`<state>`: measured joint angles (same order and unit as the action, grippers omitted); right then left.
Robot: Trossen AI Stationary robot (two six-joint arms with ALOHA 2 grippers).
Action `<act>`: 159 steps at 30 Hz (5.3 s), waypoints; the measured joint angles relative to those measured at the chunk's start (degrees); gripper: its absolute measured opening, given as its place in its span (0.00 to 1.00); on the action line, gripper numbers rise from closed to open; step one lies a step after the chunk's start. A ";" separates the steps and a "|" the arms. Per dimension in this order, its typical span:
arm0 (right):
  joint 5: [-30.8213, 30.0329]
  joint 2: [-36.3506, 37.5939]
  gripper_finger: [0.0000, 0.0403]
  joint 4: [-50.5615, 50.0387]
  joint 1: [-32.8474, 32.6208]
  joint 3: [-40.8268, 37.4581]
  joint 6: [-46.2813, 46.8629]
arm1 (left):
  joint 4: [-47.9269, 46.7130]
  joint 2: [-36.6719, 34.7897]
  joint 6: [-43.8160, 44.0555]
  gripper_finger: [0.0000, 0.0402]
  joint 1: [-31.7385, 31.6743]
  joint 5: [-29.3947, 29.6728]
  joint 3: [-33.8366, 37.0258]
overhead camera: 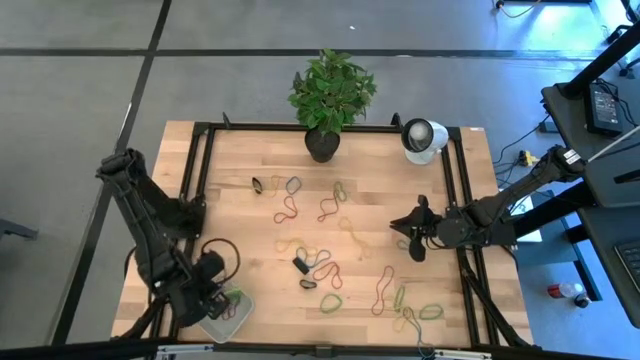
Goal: Pick and place rubber bands into bin
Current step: Put the yellow rubber band into the gray bin, then put the bottom black rubber band into the gray bin, then put the green rubber band into the gray bin
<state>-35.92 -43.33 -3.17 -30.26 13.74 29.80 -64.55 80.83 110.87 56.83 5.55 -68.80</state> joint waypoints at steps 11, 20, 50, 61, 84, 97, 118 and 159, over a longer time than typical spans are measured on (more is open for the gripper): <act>0.02 -0.02 0.14 1.77 0.00 0.00 0.13 | 14.35 0.36 7.49 0.03 3.47 -1.60 12.41; 0.02 -0.02 0.14 1.74 0.02 0.00 0.13 | 17.26 0.36 9.46 0.17 3.40 -6.69 16.05; 0.00 -0.02 0.14 2.70 0.04 0.02 -0.23 | 19.89 0.27 -44.25 0.01 -18.48 18.72 16.05; -0.03 -0.02 0.14 2.65 0.04 0.02 -0.28 | 37.19 13.29 -84.83 0.01 -27.64 8.20 8.59; -0.03 -0.07 0.14 2.68 0.07 0.04 -1.60 | 37.70 28.07 -99.67 0.27 -32.54 5.41 -7.45; -0.03 -0.04 0.14 2.64 0.09 0.04 -1.62 | 37.71 34.65 -101.08 0.25 -31.71 -0.35 -7.47; -0.03 -0.02 0.14 2.24 0.09 0.04 -1.68 | 10.98 30.69 -85.23 0.01 -27.46 -0.93 -19.79; -0.03 -0.02 0.14 5.53 0.08 0.04 -1.57 | -0.09 18.79 3.16 0.34 6.16 5.84 -1.39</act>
<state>-35.94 -43.35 2.36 -30.18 13.78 28.23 -64.65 99.62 114.04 62.99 11.39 -70.19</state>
